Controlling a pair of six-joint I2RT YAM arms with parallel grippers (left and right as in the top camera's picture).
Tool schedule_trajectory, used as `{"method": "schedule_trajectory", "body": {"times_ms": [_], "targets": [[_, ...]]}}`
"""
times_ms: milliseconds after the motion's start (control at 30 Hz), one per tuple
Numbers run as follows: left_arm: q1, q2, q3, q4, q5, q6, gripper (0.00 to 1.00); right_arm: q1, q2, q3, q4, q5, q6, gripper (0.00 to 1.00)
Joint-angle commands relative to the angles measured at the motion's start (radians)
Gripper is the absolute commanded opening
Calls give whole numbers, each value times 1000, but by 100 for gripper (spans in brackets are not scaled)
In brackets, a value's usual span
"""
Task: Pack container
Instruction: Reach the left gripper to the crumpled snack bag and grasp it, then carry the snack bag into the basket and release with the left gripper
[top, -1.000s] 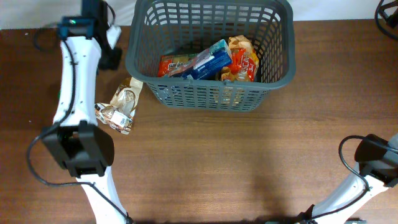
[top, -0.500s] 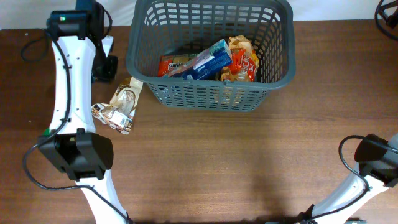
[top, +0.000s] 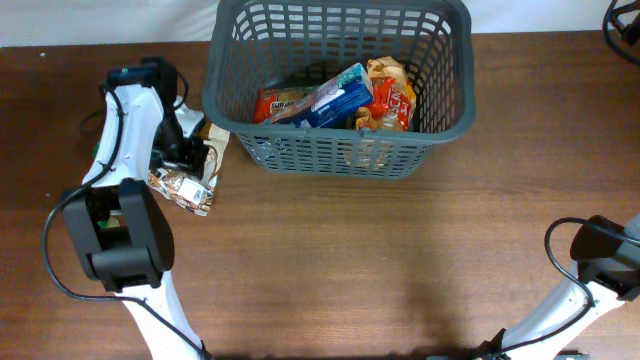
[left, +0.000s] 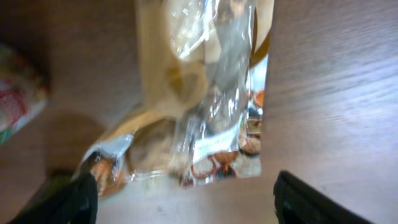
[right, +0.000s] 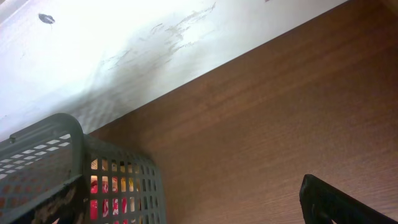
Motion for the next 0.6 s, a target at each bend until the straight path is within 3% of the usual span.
{"method": "schedule_trajectory", "body": {"times_ms": [0,267,433,500,567], "targets": [[10,3,-75,68,20,115,72,5,7,-8,3,-6,7,99],[9,13,-259,254,20,166,74,5,7,-8,3,-6,7,99],[9,32,-332,303,18,177,70,5,7,-8,3,-6,7,99],[9,45,-342,313,18,177,63,5,7,-8,3,-6,7,99],[9,60,-342,313,18,177,46,5,7,-8,3,-6,7,99]]}}
